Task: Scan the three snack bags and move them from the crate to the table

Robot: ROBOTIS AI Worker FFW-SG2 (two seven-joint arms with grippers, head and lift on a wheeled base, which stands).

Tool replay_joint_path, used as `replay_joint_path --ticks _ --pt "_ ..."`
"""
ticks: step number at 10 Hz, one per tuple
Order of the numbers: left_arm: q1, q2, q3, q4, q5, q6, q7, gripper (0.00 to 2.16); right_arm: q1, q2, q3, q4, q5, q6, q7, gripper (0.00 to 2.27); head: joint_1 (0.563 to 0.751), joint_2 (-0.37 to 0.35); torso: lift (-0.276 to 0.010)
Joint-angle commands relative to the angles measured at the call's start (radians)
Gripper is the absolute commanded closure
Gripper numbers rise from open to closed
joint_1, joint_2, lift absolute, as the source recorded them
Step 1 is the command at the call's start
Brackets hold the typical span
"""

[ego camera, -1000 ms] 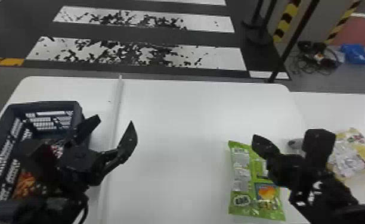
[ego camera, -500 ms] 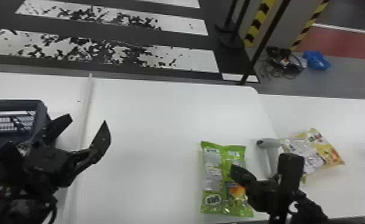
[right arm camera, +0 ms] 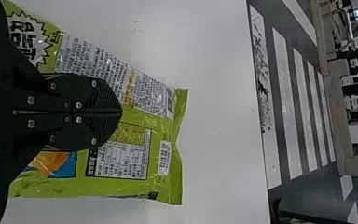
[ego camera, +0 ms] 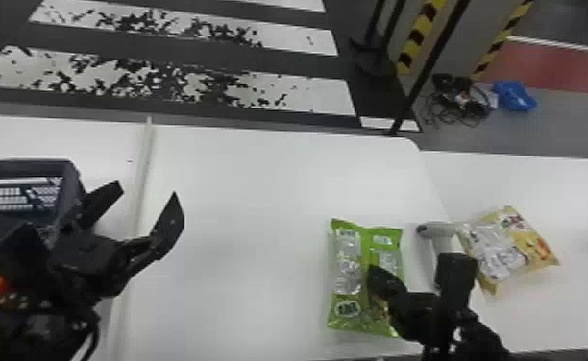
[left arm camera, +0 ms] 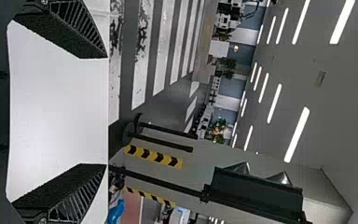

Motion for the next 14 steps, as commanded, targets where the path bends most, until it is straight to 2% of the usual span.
replay_joint_path --ticks 1,4,6,8,11,14 --pt "0.0 0.0 -0.002 0.003 0.0 0.0 -0.001 0.03 -0.043 -0.012 0.006 0.034 0.029 -0.019 0.006 2.24 0.695 -0.201 -0.062" --pt "0.005 0.002 -0.007 0.0 -0.005 0.0 0.002 0.03 -0.089 -0.037 0.043 0.09 0.063 -0.044 0.038 2.24 0.695 -0.202 -0.062" --pt "0.006 0.003 -0.005 0.002 -0.005 0.0 0.002 0.03 0.024 -0.037 0.001 -0.024 -0.037 -0.053 0.058 2.24 0.695 -0.193 -0.062" --pt "0.001 0.0 -0.01 0.003 -0.005 0.0 0.004 0.03 0.119 -0.034 -0.006 -0.133 -0.078 -0.05 0.081 2.24 0.695 -0.187 -0.062" --pt "0.008 -0.002 -0.008 0.002 -0.005 -0.006 0.007 0.03 0.164 -0.035 0.046 -0.239 -0.089 0.03 0.093 2.24 0.695 -0.135 -0.062" --pt "0.012 -0.002 -0.008 0.0 -0.005 -0.012 0.007 0.03 0.142 -0.034 0.107 -0.193 -0.063 0.054 0.091 2.24 0.695 -0.081 -0.062"
